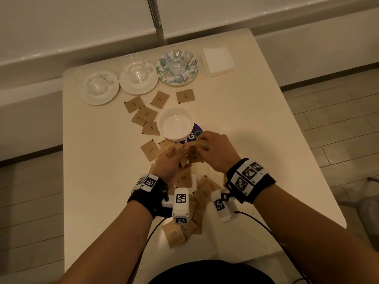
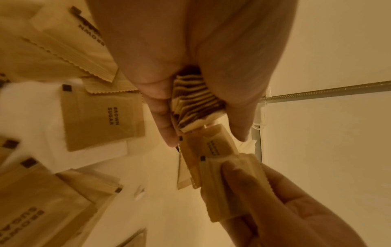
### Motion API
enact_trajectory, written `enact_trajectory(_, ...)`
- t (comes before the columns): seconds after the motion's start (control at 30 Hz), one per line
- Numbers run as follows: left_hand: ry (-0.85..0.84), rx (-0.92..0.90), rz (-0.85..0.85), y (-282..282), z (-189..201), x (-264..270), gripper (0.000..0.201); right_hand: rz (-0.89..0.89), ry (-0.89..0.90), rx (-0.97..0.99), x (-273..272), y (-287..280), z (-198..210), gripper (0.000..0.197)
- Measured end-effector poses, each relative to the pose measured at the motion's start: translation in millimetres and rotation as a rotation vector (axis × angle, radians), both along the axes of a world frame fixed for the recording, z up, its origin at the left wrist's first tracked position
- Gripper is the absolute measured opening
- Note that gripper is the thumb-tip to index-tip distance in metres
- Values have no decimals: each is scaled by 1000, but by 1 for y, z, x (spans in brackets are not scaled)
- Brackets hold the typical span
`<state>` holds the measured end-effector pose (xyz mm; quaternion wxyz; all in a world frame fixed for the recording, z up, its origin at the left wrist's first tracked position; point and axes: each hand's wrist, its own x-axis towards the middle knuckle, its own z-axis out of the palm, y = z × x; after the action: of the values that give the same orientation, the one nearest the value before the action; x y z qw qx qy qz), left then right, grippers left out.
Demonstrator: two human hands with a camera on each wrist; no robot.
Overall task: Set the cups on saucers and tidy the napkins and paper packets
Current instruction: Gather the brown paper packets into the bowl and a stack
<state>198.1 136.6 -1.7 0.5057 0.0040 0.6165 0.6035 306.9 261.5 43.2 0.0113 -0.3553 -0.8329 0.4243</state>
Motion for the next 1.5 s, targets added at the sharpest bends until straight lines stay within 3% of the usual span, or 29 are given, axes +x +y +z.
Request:
enact_trajectory(0.17,-81,53,-23,3,7,6,20,148,32,-8,-7,-13,10,17)
enact_trajectory(0.3,-188,78,-13,2,8,-2,36,6,76,-353,-8,-9,8,22)
enact_trajectory(0.43,-185,54,-8,-4,4,-5,40,-98,66,-399,-5,-4,1,23)
enact_trajectory(0.7,-157,64,76,-1,4,-7,36,-143,75,-296,-5,5,-3,34)
enact_trajectory(0.9,-141,86,50,-4,3,-6,36,-136,93,-275,-4,3,-2,19)
enact_trajectory(1.07,-101,101,37,-4,4,-5,46,-152,126,-117,-4,-1,-3,13)
enact_trajectory(1.2,-122,98,-1,0,7,-1,45,-87,148,-78,-7,-11,3,28)
enact_trajectory(1.4,-186,169,-43,0,9,-5,35,261,93,-273,-8,-12,10,83)
enact_trajectory(1.5,-188,105,-124,0,13,-5,48,338,97,-35,-8,-9,12,72)
